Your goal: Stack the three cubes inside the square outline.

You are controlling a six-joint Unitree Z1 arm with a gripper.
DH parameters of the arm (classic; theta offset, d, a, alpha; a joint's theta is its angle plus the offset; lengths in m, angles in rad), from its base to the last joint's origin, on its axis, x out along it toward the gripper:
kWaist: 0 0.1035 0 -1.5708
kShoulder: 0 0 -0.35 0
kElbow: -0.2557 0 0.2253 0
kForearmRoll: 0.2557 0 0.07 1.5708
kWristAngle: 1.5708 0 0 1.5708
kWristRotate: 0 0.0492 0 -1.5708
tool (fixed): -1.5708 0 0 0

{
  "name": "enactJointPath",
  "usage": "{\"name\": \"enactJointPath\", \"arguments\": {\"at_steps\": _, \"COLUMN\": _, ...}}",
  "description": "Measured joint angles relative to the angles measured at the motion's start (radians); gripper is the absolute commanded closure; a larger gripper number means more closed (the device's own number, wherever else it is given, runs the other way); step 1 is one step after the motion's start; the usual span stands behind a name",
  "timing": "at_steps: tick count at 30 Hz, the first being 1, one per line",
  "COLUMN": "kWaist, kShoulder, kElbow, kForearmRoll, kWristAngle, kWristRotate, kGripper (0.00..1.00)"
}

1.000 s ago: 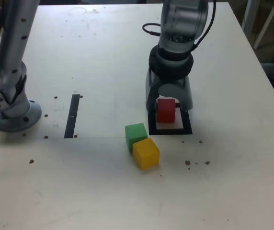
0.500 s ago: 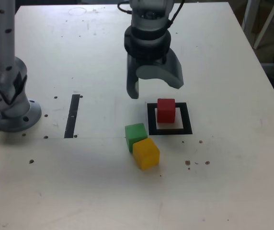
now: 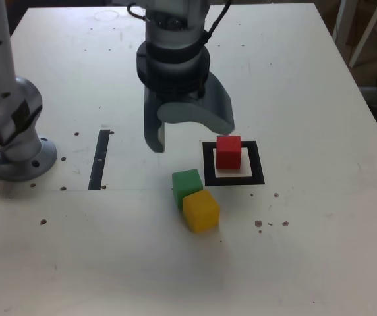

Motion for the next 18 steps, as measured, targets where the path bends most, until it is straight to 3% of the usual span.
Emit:
{"name": "enactJointPath", "arguments": {"at_steps": 7, "kWaist": -0.042, "kShoulder": 0.044, "kElbow": -0.042, "kForearmRoll": 0.012, "kWristAngle": -0.068, "kWristRotate": -0.117, "kGripper": 0.02}}
{"name": "enactJointPath", "arguments": {"at_steps": 10, "kWaist": -0.056, "kShoulder": 0.066, "kElbow": -0.056, "kForearmRoll": -0.005, "kWristAngle": -0.121, "kWristRotate": -0.182, "kGripper": 0.02}}
{"name": "enactJointPath", "arguments": {"at_steps": 18, "kWaist": -0.108, "kShoulder": 0.086, "kElbow": -0.06, "kForearmRoll": -0.049, "kWristAngle": -0.15, "kWristRotate": -0.349, "kGripper": 0.02}}
